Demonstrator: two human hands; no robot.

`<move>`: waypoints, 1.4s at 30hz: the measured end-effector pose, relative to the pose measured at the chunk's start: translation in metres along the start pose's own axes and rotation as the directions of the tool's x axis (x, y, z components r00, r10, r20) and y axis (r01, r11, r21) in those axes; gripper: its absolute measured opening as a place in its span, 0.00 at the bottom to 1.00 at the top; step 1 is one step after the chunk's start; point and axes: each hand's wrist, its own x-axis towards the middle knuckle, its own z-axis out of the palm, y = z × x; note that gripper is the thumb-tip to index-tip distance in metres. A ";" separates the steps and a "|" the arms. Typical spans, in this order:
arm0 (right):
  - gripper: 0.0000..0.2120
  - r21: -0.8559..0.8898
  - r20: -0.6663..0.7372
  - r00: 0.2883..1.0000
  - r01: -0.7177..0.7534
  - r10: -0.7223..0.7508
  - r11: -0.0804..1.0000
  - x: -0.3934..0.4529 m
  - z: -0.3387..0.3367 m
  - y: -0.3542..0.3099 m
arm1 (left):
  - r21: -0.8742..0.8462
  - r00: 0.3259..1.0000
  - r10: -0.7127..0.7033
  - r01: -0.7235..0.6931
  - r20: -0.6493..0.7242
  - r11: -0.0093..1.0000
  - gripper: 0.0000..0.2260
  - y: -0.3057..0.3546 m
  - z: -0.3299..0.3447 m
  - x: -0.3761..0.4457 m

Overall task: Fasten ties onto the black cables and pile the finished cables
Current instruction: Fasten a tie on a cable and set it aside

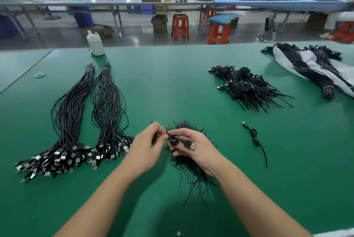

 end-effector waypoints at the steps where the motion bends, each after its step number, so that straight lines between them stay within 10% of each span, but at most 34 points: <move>1: 0.08 -0.073 -0.037 0.999 0.012 -0.014 0.997 0.001 0.000 0.001 | -0.010 1.000 -0.002 0.003 0.010 1.000 0.09 0.000 -0.001 0.000; 12: 0.08 0.028 -0.190 0.979 -0.072 0.076 0.997 0.005 0.010 -0.003 | 0.300 0.920 0.391 -0.362 -0.041 0.883 0.15 0.004 0.013 -0.010; 24: 0.07 0.036 0.010 1.000 0.001 -0.001 0.999 0.002 0.000 -0.007 | 0.089 0.967 0.161 -0.145 -0.200 0.985 0.06 0.010 0.007 -0.006; 32: 0.17 -0.257 -0.135 0.990 -0.063 0.029 0.964 0.003 0.000 -0.006 | 0.226 0.910 0.372 -0.330 -0.181 0.917 0.05 0.011 0.020 -0.011; 42: 0.08 -0.075 -0.133 0.985 -0.118 0.107 0.990 0.005 -0.006 -0.003 | 0.433 0.832 0.547 -0.461 -0.091 0.774 0.12 0.002 0.025 -0.014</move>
